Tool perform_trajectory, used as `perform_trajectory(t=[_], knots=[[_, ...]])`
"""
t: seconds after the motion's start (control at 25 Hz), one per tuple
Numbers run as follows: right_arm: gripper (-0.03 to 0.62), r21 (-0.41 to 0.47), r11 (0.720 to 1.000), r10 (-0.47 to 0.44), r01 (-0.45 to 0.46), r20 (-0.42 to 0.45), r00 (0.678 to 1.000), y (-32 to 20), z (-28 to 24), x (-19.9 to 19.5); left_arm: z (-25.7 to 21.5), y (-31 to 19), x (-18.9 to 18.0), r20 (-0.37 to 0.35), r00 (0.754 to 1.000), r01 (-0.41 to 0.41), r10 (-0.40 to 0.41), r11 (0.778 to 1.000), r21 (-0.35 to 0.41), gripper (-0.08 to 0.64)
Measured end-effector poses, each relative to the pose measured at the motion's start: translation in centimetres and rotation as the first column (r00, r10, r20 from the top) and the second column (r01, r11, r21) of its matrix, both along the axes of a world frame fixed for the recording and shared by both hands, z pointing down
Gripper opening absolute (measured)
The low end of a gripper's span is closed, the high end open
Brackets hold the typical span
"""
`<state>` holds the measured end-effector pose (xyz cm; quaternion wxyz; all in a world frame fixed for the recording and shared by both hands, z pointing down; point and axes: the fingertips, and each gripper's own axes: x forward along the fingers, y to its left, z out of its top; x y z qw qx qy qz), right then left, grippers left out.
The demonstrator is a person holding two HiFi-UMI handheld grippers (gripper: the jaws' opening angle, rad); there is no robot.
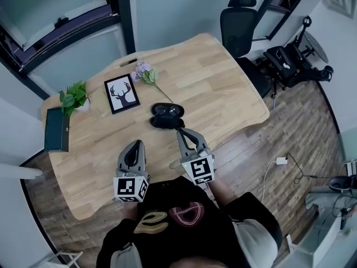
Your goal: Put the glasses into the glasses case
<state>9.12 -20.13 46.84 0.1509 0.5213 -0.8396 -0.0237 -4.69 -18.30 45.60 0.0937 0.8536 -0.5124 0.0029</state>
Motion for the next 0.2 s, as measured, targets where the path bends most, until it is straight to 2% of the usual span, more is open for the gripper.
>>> perform_trajectory(t=[0.2], knots=[[0.009, 0.002, 1.000, 0.005, -0.005, -0.005, 1.000, 0.01, -0.15, -0.10, -0.20, -0.10, -0.25, -0.001, 1.000, 0.000, 0.000, 1.000, 0.000, 0.018]])
